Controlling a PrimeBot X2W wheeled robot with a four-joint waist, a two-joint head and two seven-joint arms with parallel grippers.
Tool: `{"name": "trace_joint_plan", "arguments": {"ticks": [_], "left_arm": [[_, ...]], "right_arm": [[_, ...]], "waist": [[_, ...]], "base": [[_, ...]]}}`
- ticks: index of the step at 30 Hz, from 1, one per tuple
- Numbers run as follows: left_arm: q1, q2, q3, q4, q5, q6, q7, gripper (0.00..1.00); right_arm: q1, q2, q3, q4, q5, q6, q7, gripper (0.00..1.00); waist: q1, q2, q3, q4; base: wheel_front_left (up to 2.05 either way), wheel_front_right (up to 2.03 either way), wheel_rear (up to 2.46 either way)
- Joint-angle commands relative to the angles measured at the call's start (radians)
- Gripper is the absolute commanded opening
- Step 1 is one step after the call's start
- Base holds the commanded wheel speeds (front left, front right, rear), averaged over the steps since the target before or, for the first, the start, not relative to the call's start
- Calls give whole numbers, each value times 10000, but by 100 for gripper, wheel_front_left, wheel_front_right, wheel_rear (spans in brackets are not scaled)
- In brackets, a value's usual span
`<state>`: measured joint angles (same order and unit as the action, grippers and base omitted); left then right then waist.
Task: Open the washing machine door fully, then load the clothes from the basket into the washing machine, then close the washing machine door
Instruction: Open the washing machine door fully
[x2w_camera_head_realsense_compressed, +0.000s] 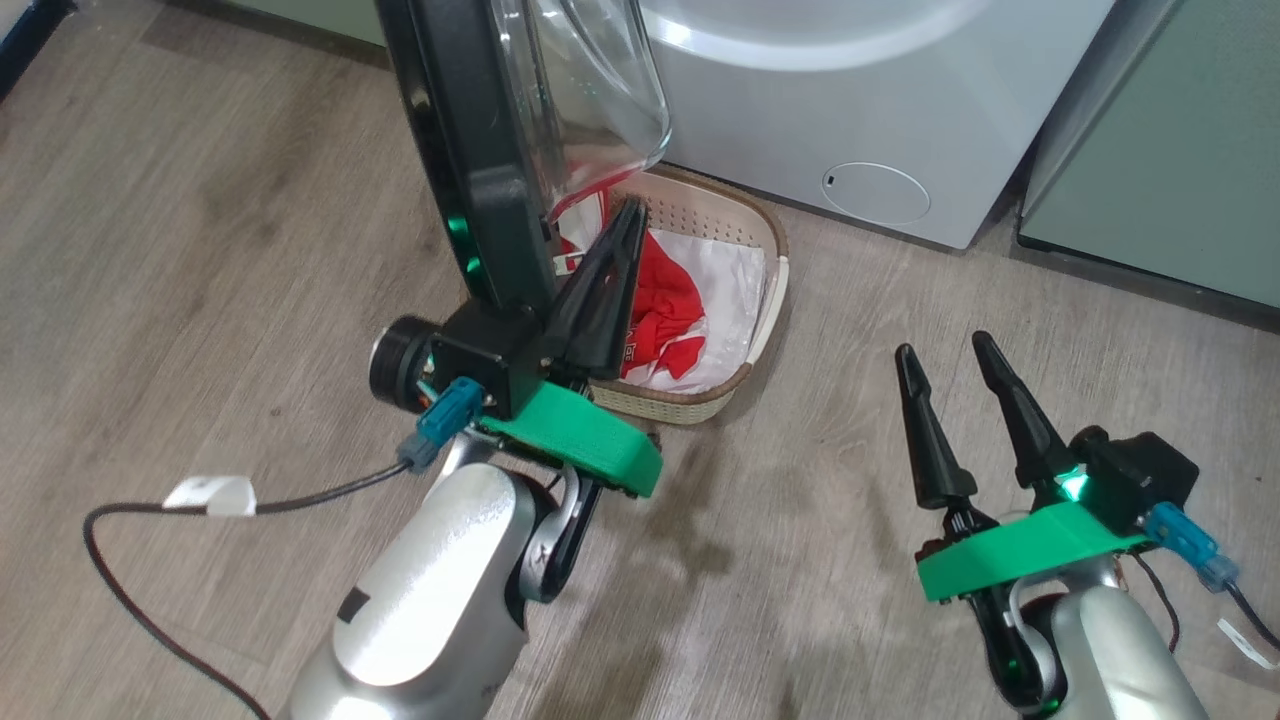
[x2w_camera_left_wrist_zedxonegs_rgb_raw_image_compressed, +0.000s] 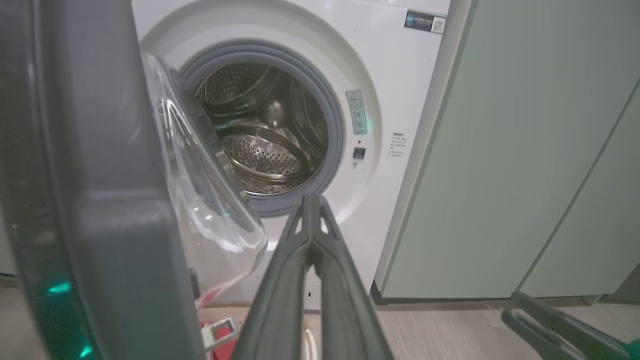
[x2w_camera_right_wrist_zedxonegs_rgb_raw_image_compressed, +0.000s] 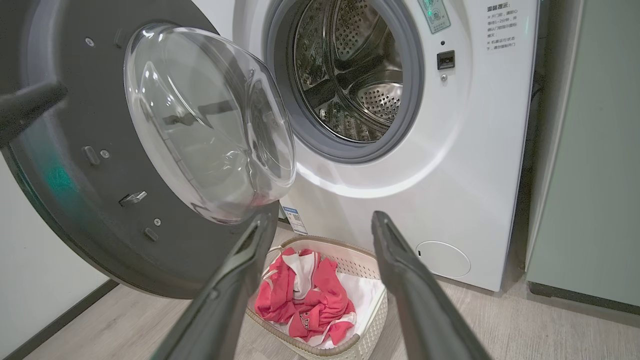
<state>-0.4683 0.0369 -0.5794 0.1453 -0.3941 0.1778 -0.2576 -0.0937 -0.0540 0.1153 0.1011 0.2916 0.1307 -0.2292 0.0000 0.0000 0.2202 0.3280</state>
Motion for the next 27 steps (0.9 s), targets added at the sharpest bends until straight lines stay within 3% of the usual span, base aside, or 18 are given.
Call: {"name": "trace_joint_plan", "arguments": {"ticks": [1, 12, 27], "left_arm": [[-246, 133, 323, -169, -79, -40, -42, 0], [-302, 133, 792, 1248, -261, -105, -42, 0], [-196, 133, 1826, 1640, -346, -240, -42, 0]], "right_arm": [[-343, 37, 297, -269, 30, 0, -87, 100], [-371, 38, 462, -168, 74, 0, -117, 100], [-336, 38, 365, -213, -54, 0, 58, 100]], "waist": [[0, 0, 2, 0], [0, 0, 2, -29], [0, 0, 218, 322]], "base": [[0, 0, 0], [0, 0, 0], [0, 0, 0]]}}
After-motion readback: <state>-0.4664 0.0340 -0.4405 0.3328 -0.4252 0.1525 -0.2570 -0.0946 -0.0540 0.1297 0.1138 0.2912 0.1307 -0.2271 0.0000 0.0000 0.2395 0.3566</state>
